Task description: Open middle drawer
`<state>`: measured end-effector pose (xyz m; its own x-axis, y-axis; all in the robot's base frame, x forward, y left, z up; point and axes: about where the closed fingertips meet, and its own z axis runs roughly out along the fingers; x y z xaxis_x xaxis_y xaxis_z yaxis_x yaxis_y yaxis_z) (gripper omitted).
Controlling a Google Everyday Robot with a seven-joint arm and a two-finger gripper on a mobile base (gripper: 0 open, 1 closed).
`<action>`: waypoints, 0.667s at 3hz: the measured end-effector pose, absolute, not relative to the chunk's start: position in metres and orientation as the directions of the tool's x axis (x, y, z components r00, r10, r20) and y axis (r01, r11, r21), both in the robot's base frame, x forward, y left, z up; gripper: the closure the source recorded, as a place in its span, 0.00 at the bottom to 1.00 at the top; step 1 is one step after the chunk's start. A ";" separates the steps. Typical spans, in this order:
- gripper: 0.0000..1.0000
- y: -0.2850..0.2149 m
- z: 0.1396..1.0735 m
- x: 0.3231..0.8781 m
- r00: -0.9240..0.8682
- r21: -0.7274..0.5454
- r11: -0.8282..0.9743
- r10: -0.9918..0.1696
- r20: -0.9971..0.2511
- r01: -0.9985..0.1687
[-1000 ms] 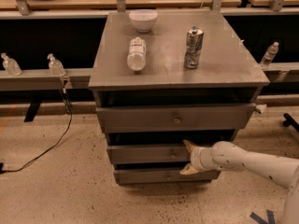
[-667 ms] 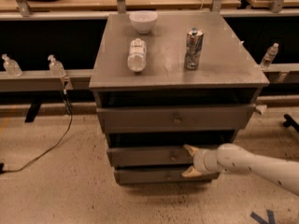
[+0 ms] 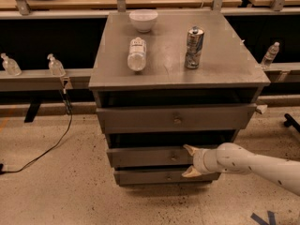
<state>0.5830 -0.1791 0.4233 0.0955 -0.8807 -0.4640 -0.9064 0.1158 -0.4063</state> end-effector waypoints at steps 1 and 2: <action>0.22 -0.189 0.454 0.564 0.116 -0.442 0.120 -0.874 -0.471 -0.889; 0.18 -0.209 0.510 0.530 0.161 -0.507 0.129 -0.858 -0.488 -0.852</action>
Offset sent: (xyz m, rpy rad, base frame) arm -0.0670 -0.0417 0.1112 0.0565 -0.1511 0.0097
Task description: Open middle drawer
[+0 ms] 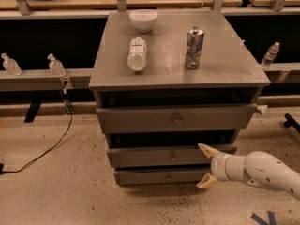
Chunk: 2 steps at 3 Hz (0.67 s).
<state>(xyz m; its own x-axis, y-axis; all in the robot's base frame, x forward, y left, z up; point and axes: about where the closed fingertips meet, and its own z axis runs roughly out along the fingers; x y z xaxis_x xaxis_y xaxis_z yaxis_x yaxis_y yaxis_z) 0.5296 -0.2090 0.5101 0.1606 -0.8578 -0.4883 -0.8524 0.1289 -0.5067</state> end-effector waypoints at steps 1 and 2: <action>0.20 -0.213 0.506 0.535 0.158 -0.492 0.122 -0.858 -0.488 -0.862; 0.21 -0.216 0.485 0.555 0.135 -0.453 0.120 -0.861 -0.491 -0.884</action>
Offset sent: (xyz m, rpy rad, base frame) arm 0.0560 -0.0149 -0.0524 -0.0182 0.1197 -0.0017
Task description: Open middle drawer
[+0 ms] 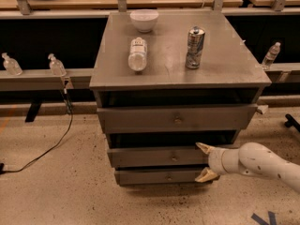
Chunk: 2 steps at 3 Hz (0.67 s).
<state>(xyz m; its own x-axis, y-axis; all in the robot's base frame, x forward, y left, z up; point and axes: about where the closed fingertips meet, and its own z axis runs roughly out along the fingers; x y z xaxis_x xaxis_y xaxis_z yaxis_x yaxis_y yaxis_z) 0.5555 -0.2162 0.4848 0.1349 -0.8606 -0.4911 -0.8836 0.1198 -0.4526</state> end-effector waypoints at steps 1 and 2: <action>0.22 -0.214 0.465 0.580 0.124 -0.427 0.113 -0.864 -0.488 -0.897; 0.23 -0.202 0.438 0.610 0.115 -0.388 0.097 -0.864 -0.489 -0.916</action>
Offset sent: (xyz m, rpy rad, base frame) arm 0.0787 0.0171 -0.0566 -0.0217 0.0810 0.0226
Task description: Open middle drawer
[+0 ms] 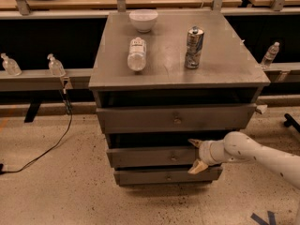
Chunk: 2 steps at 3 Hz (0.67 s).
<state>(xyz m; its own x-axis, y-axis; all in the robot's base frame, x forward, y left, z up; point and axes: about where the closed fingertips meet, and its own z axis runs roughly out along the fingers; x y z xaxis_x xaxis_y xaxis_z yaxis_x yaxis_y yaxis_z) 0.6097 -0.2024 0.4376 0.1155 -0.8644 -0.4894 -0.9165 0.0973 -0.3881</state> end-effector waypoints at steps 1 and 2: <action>0.23 -0.196 0.415 0.620 0.104 -0.349 0.088 -0.863 -0.495 -0.933; 0.28 -0.196 0.410 0.609 0.078 -0.305 0.091 -0.862 -0.501 -0.948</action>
Offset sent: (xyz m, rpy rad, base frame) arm -0.0237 0.0041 -0.0308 0.0014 0.1500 0.0050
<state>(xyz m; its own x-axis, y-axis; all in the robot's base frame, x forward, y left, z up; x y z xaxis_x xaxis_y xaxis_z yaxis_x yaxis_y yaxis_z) 0.6088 -0.1955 0.4099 0.0784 -0.8618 -0.5011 -0.9479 0.0913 -0.3053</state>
